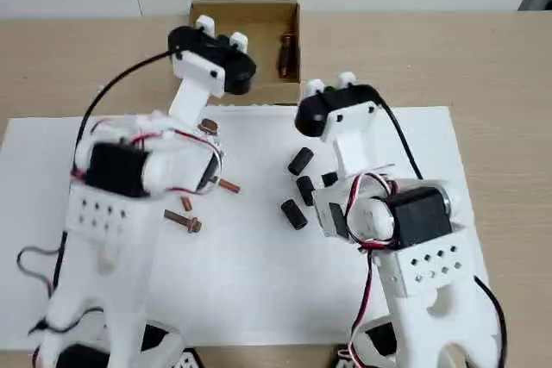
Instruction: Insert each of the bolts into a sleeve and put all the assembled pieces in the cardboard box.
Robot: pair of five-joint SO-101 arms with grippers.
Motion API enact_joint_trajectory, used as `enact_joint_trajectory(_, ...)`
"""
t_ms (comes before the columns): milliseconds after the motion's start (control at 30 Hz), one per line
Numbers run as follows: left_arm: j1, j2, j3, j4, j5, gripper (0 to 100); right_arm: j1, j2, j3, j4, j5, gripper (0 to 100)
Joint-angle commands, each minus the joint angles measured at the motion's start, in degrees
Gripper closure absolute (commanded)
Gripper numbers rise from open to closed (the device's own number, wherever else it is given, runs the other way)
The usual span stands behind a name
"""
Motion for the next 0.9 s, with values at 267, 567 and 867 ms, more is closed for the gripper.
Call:
enact_joint_trajectory(267,2.8,-22.8,24.5,-18.7,9.2,100,3.2,-9.9,4.5,-4.1,-2.5,99.6)
enact_joint_trajectory(567,2.8,-33.1,36.5,-23.7,16.5,100,2.9,-25.5,17.8,-8.0,-2.5,99.6)
enact_joint_trajectory(867,2.8,-51.2,50.2,-31.2,17.1,100,2.9,-43.9,37.0,-23.4,-2.6,99.6)
